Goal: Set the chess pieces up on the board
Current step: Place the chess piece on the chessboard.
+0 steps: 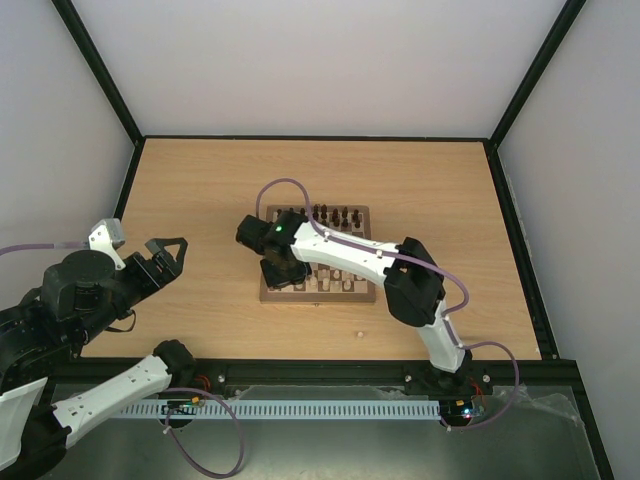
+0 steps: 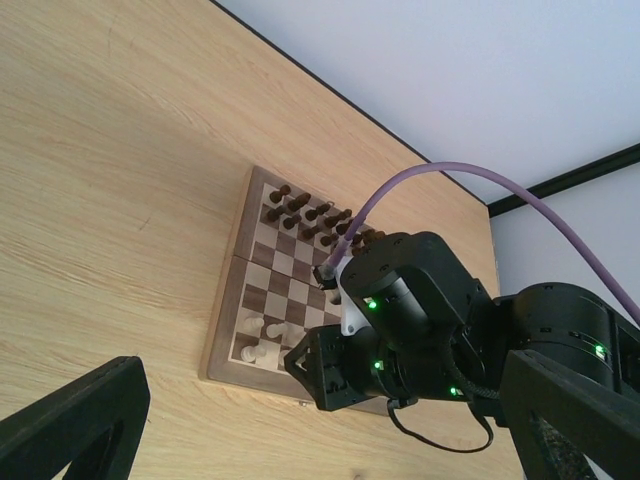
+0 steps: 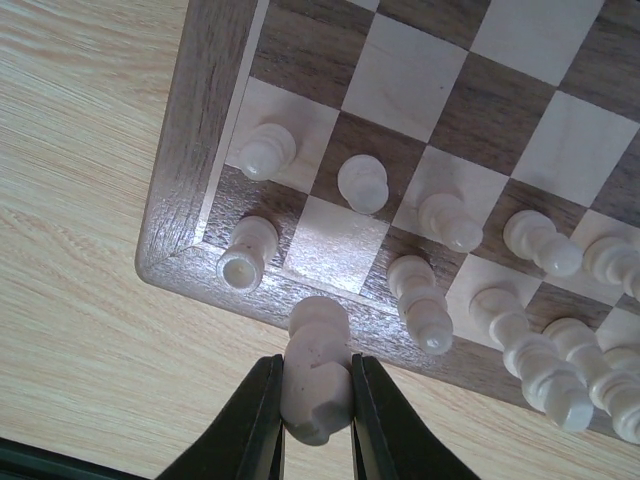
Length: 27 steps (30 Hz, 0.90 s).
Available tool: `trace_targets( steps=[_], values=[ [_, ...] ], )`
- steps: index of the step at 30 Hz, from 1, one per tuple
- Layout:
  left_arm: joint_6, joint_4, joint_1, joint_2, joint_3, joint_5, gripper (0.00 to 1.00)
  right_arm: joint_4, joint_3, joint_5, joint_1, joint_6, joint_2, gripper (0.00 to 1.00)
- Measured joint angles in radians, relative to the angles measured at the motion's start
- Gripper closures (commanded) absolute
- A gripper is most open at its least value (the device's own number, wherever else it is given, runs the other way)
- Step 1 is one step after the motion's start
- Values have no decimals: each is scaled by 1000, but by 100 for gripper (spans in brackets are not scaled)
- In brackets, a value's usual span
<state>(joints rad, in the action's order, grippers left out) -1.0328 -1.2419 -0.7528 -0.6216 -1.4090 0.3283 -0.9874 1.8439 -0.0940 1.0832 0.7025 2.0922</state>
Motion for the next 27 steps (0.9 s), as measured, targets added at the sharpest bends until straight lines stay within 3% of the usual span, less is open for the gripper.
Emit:
trace_targets(
  steps=[27],
  values=[
    [0,0,-6,0,0,21,1,-14,27,-18,-18,-33,83,84]
  ],
)
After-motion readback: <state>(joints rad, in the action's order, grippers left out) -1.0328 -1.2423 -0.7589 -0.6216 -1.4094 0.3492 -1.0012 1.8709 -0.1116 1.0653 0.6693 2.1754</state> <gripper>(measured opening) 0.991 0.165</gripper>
